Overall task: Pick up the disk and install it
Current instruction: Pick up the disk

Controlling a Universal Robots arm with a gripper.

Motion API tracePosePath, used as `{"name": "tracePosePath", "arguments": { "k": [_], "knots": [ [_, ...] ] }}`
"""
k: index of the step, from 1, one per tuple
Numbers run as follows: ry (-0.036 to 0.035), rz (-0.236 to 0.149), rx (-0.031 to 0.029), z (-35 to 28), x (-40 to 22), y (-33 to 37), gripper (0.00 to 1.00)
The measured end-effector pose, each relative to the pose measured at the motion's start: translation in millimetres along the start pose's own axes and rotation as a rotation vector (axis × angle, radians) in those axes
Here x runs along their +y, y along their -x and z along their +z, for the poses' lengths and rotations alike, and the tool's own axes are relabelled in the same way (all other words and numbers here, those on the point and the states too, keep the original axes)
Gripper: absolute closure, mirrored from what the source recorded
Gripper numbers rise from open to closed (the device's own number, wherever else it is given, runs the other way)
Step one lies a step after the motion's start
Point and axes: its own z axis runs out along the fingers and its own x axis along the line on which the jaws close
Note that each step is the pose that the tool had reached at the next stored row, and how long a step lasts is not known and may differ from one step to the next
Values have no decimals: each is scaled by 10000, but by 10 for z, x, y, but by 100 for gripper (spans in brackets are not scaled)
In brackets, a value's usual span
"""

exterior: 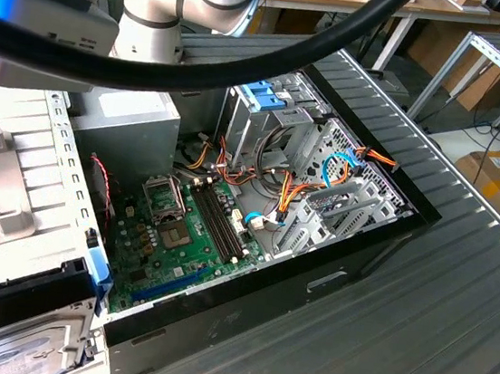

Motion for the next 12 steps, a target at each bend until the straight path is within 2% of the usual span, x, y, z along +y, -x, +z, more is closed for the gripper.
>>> {"name": "tracePosePath", "arguments": {
  "k": [12],
  "knots": [
    [-1,0,-3,11,-1,-25,63]
  ]
}}
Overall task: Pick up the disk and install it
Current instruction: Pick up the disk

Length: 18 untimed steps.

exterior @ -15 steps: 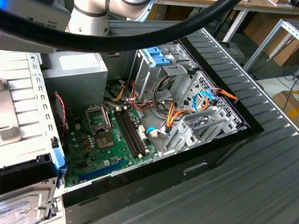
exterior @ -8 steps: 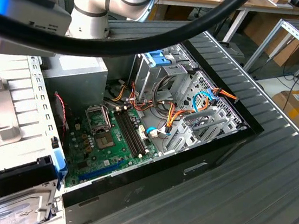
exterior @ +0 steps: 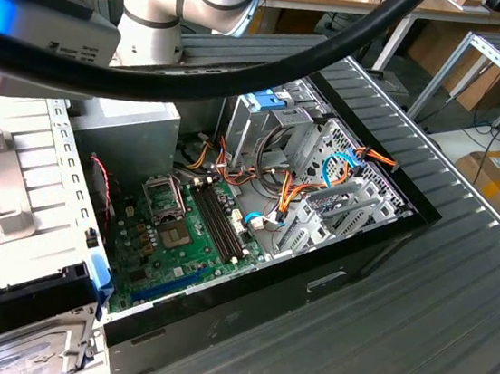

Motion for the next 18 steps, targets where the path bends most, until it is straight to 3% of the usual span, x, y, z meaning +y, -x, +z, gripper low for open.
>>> {"name": "tracePosePath", "arguments": {
  "k": [18],
  "knots": [
    [0,0,0,19,-3,-37,63]
  ]
}}
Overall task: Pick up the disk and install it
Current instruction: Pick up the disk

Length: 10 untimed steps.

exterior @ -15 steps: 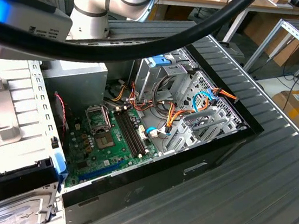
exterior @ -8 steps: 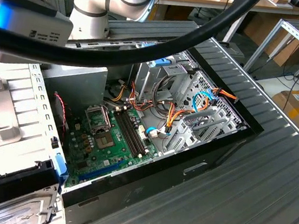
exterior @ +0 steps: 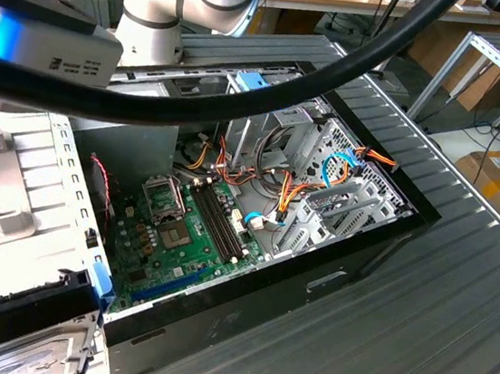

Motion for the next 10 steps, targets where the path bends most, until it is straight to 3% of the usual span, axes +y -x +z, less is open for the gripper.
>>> {"name": "tracePosePath", "arguments": {
  "k": [10],
  "knots": [
    [0,0,1,9,0,-22,63]
  ]
}}
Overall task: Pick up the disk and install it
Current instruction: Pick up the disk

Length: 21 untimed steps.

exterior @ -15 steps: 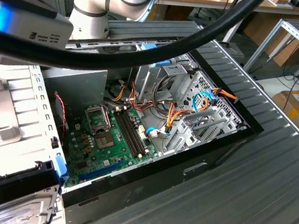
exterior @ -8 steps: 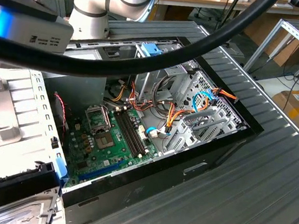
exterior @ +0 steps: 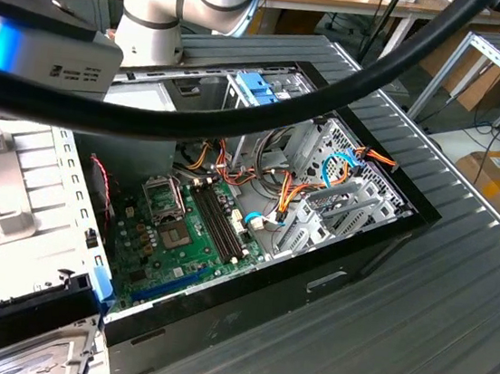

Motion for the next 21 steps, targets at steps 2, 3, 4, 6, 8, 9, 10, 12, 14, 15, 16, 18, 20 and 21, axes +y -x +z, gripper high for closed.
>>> {"name": "tracePosePath", "arguments": {
  "k": [2,3,4,6,8,9,10,12,14,15,16,18,20,21],
  "knots": [
    [0,0,0,1,0,-3,63],
    [1,0,0,2,0,-5,63],
    [0,0,-1,4,0,-10,63],
    [0,0,0,5,-1,-13,63],
    [1,0,0,8,-1,-19,63],
    [0,0,0,9,-1,-21,63],
    [0,0,0,10,-1,-23,63],
    [0,0,0,12,-2,-27,63],
    [0,0,0,14,-2,-32,63],
    [1,-1,0,14,-2,-35,63],
    [0,0,0,15,-2,-37,63],
    [-1,0,1,17,-3,-41,63],
    [0,-1,0,20,-4,-46,63],
    [1,0,0,21,-4,-49,63]
  ]
}}
